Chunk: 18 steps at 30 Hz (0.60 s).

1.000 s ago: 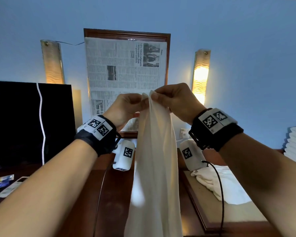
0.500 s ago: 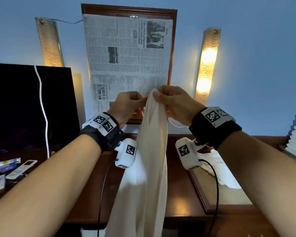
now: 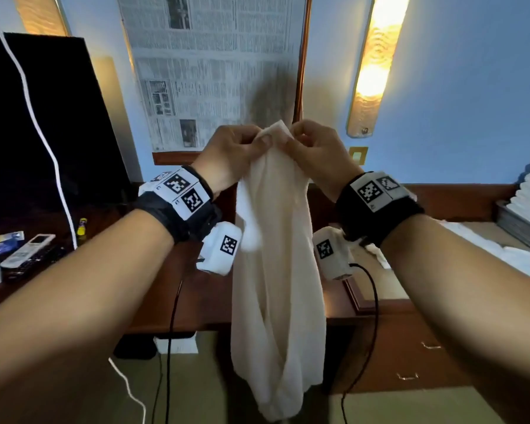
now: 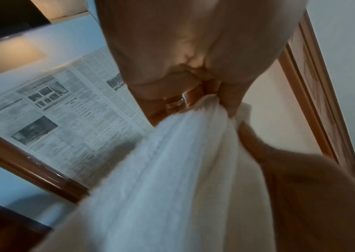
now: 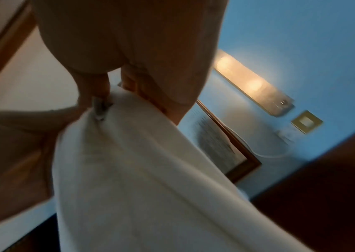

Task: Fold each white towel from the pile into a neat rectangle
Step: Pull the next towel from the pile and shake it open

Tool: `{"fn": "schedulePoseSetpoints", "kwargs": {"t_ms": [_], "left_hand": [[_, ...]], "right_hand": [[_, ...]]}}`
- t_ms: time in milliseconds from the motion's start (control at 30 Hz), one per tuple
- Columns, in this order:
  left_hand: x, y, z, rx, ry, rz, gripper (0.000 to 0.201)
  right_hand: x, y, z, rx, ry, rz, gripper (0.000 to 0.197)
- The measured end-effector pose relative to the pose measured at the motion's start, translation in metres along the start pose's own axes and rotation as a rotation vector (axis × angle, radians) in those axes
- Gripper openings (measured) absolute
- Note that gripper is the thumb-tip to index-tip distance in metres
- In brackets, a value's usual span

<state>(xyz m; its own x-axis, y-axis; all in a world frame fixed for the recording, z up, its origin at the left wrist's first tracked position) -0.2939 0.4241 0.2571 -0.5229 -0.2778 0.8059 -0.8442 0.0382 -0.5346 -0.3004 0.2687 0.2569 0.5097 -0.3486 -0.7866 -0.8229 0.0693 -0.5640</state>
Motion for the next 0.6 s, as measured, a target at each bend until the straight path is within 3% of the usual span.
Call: {"fn": "schedulePoseSetpoints", "kwargs": {"t_ms": [100, 167, 333, 500, 600], "left_hand": [[-0.005, -0.005, 0.008, -0.027, -0.072, 0.045, 0.030], [-0.009, -0.007, 0.008, -0.026, -0.116, 0.061, 0.027], [-0.036, -0.009, -0.006, 0.037, -0.149, 0.042, 0.029], [-0.069, -0.011, -0.048, 0.229, -0.164, -0.022, 0.034], [-0.087, -0.011, -0.068, 0.348, -0.189, -0.102, 0.022]], "right_hand": [[0.050, 0.031, 0.012, -0.165, -0.278, 0.251, 0.042], [0.087, 0.055, 0.018, -0.207, -0.331, 0.391, 0.041], [0.183, 0.102, 0.010, -0.246, -0.013, 0.452, 0.018], [0.261, 0.120, -0.034, -0.207, 0.388, 0.433, 0.022], [0.286, 0.123, -0.052, -0.250, 0.632, 0.414, 0.021]]}}
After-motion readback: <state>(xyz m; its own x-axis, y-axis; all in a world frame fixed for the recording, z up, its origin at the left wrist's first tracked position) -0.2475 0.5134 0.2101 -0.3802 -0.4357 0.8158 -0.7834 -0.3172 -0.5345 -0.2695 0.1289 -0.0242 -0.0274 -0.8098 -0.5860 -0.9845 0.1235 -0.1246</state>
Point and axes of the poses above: each hand's wrist, its own y-axis away from the middle knuckle, its own z-axis out of the palm, x = y × z, the point moved 6 cm from there along -y, towards the middle knuckle, and after that the axes turned 11 degrees about x, right-handed, at the moved point
